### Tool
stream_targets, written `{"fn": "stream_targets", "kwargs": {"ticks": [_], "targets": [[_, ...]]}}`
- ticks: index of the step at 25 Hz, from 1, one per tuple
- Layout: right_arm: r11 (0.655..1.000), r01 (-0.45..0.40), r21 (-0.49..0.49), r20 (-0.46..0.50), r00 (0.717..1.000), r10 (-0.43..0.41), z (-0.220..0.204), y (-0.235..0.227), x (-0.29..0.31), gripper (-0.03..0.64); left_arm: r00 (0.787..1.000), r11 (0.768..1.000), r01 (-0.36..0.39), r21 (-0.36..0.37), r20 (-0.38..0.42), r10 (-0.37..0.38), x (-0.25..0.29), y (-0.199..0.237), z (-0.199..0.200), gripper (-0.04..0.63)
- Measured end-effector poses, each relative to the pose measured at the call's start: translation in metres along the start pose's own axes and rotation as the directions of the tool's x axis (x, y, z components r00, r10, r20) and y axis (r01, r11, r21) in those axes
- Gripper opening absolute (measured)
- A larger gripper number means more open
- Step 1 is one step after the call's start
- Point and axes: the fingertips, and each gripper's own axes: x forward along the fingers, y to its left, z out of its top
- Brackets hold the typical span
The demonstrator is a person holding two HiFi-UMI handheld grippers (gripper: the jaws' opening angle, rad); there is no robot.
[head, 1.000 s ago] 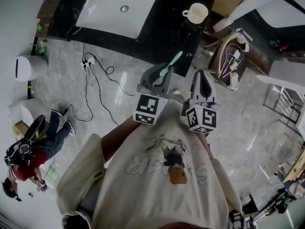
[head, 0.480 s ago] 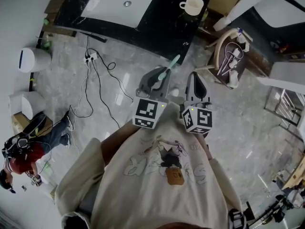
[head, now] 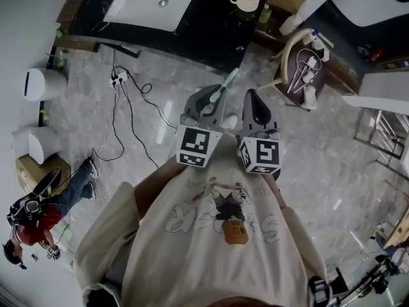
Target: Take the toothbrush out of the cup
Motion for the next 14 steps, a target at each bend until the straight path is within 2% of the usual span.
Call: {"fn": "stream_targets", "kwargs": {"ticks": [14], "targets": [[1.000, -0.011, -0.003, -0.008, 1.000, 0.011, -0.003, -0.008, -0.005, 0.014, 1.000, 1.000, 0.001, 0.002, 0.010, -0.001, 0.001, -0.013, 0.005, 0.040]]}}
